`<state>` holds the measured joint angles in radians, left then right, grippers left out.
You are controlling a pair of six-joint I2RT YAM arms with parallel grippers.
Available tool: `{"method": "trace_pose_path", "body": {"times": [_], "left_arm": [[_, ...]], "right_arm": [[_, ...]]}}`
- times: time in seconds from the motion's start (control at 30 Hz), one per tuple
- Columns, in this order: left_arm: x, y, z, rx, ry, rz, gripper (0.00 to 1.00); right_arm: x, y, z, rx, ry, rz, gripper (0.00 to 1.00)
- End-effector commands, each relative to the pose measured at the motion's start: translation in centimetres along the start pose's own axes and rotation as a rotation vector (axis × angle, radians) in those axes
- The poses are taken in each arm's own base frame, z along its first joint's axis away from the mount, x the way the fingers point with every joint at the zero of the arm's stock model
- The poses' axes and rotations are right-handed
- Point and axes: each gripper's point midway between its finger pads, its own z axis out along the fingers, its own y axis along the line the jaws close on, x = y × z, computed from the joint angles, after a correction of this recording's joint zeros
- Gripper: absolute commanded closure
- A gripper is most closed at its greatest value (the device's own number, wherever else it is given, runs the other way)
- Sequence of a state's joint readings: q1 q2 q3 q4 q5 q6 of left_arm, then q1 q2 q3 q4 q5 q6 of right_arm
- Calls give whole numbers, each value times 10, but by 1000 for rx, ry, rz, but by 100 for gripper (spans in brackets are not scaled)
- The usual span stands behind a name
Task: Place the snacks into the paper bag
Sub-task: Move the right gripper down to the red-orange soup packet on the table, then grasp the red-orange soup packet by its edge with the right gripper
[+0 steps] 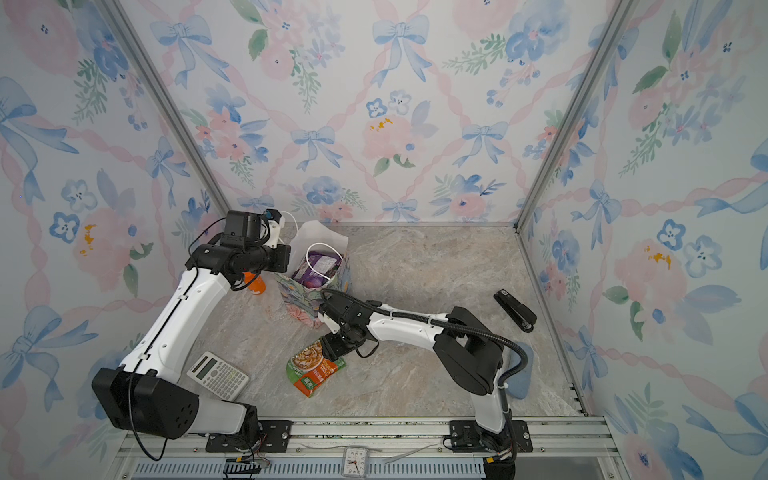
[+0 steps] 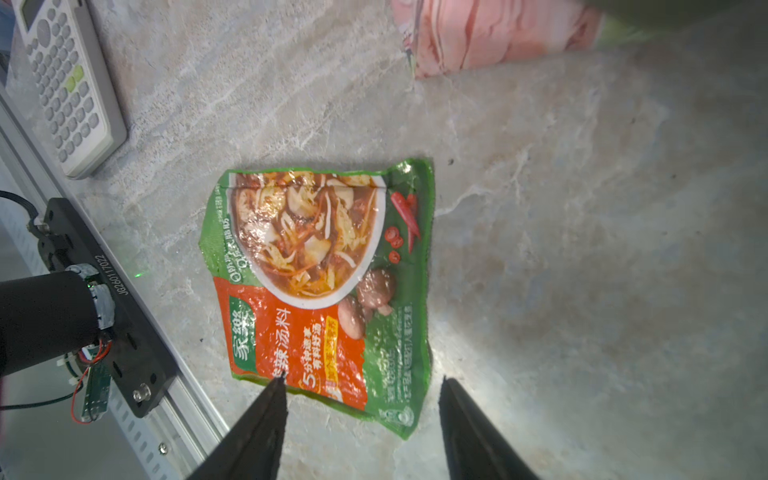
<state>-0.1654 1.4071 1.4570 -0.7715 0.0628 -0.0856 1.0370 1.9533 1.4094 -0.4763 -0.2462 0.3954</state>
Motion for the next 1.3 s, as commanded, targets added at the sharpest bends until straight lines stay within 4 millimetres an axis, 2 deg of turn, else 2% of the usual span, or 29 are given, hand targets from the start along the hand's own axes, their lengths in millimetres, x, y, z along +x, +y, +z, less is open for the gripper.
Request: {"method": "trace_pose_path", "body": {"times": [0.0, 0.47, 0.67, 0.77, 1.03, 1.1, 1.27], "left_arm": [[-3, 5, -5, -17, -23, 14, 100], [0, 13, 0, -34, -9, -4, 100], [0, 13, 0, -28, -8, -5, 100], [0, 13, -1, -28, -11, -5, 100], [0, 13, -1, -25, -10, -5, 100], [-1, 13, -2, -25, -15, -5, 100], [-1, 12, -1, -18, -12, -6, 100]], "right_arm": [[1, -1, 7, 38, 29, -41, 40], [4, -7, 37, 115, 90, -79, 44], [10, -21, 44, 186, 122, -70, 50], [12, -28, 45, 195, 136, -47, 58], [16, -40, 40, 201, 140, -22, 95], [14, -43, 35, 197, 131, -14, 100], [10, -52, 8, 221, 85, -8, 100]]}}
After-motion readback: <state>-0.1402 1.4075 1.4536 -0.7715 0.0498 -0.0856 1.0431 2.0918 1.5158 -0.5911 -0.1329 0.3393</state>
